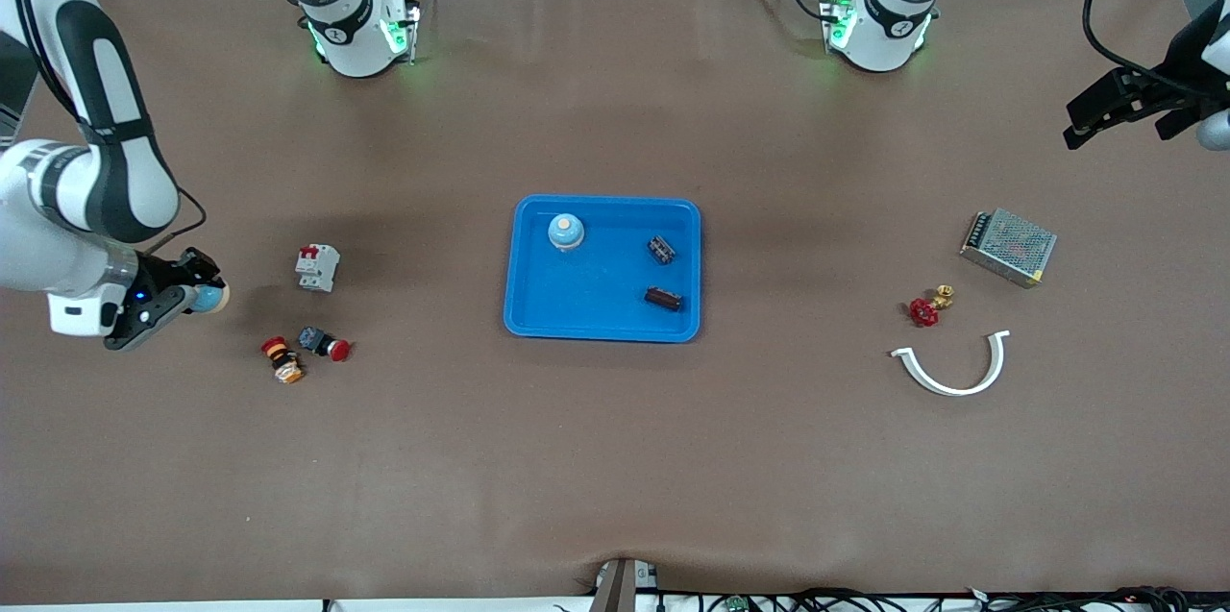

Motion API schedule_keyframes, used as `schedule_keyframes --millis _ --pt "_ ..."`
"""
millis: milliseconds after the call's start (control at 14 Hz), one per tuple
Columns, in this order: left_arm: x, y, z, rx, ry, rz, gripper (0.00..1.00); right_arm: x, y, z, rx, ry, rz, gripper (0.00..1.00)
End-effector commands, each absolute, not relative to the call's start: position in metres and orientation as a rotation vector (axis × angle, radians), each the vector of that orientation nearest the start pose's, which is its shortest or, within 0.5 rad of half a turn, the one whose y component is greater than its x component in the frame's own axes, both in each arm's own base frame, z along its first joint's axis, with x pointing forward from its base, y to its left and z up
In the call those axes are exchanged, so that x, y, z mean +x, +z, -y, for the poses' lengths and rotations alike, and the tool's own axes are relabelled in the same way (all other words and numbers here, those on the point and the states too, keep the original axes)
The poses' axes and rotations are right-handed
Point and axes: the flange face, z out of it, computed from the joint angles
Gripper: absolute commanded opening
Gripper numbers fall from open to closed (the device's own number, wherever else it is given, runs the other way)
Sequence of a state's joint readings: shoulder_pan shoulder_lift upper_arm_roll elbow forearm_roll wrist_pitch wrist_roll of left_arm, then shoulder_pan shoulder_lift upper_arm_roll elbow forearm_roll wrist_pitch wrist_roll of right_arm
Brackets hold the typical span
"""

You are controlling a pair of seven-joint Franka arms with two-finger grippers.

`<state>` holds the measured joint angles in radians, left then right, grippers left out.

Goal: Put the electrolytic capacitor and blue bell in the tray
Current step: 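Return the left arm to rest while the right gripper lifts the bell, then carry the blue bell over the tray with the right gripper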

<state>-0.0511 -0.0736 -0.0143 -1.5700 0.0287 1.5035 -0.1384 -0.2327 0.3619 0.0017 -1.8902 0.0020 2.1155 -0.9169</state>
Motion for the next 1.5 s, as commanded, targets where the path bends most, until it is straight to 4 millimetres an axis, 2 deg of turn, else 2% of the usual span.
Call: schedule_keyframes --millis 0,214,356,570,1069,1212,1426 --pt "0.523 0.656 0.036 -3.11 -0.029 0.091 1.0 0.613 0.359 0.104 -2.899 0.204 0.948 0.44" --pt "0.523 0.654 0.043 -3.11 -0.02 0.077 1.0 0.622 0.412 0.041 -2.944 0.268 0.813 0.44" --pt "0.523 0.653 0.043 -3.11 -0.015 0.077 1.0 0.62 0.444 -0.011 -2.991 0.292 0.709 0.44" --pt "0.526 0.647 0.042 -3.107 0.004 0.081 1.0 0.61 0.464 -0.086 -3.055 0.29 0.558 0.44" --pt "0.532 0.643 0.039 -3.111 -0.007 0.09 1.0 0.571 0.465 -0.248 -3.156 0.222 0.25 0.44" --pt "0.533 0.642 0.039 -3.113 -0.005 0.092 1.0 0.561 0.463 -0.281 -3.163 0.177 0.181 0.44" --pt "0.534 0.642 0.04 -3.122 -0.005 0.097 1.0 0.55 0.456 -0.316 -3.161 0.12 0.1 0.44"
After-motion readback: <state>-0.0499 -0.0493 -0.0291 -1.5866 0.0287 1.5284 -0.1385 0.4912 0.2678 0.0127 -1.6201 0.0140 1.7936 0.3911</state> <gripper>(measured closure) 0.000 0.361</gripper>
